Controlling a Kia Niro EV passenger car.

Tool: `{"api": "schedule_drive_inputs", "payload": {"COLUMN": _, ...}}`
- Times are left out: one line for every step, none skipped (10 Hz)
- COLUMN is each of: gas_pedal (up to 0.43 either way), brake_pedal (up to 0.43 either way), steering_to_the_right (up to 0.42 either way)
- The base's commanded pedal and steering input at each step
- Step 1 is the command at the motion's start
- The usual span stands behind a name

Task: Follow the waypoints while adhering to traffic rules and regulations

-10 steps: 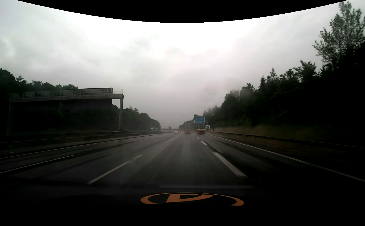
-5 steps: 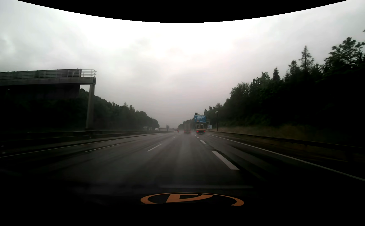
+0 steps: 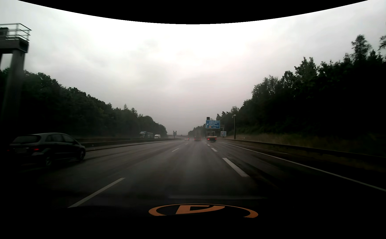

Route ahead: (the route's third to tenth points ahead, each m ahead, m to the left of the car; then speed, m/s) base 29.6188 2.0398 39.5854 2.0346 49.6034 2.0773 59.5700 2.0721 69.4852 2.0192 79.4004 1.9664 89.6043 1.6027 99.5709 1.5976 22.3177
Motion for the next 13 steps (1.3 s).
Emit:
{"api": "schedule_drive_inputs", "payload": {"gas_pedal": 0.039, "brake_pedal": 0.0, "steering_to_the_right": 0.001}}
{"api": "schedule_drive_inputs", "payload": {"gas_pedal": 0.039, "brake_pedal": 0.0, "steering_to_the_right": 0.001}}
{"api": "schedule_drive_inputs", "payload": {"gas_pedal": 0.039, "brake_pedal": 0.0, "steering_to_the_right": 0.001}}
{"api": "schedule_drive_inputs", "payload": {"gas_pedal": 0.047, "brake_pedal": 0.0, "steering_to_the_right": 0.001}}
{"api": "schedule_drive_inputs", "payload": {"gas_pedal": 0.059, "brake_pedal": 0.0, "steering_to_the_right": 0.001}}
{"api": "schedule_drive_inputs", "payload": {"gas_pedal": 0.079, "brake_pedal": 0.0, "steering_to_the_right": 0.001}}
{"api": "schedule_drive_inputs", "payload": {"gas_pedal": 0.079, "brake_pedal": 0.0, "steering_to_the_right": 0.001}}
{"api": "schedule_drive_inputs", "payload": {"gas_pedal": 0.087, "brake_pedal": 0.0, "steering_to_the_right": 0.001}}
{"api": "schedule_drive_inputs", "payload": {"gas_pedal": 0.087, "brake_pedal": 0.0, "steering_to_the_right": 0.001}}
{"api": "schedule_drive_inputs", "payload": {"gas_pedal": 0.087, "brake_pedal": 0.0, "steering_to_the_right": 0.001}}
{"api": "schedule_drive_inputs", "payload": {"gas_pedal": 0.098, "brake_pedal": 0.0, "steering_to_the_right": 0.001}}
{"api": "schedule_drive_inputs", "payload": {"gas_pedal": 0.098, "brake_pedal": 0.0, "steering_to_the_right": 0.001}}
{"api": "schedule_drive_inputs", "payload": {"gas_pedal": 0.11, "brake_pedal": 0.0, "steering_to_the_right": 0.001}}
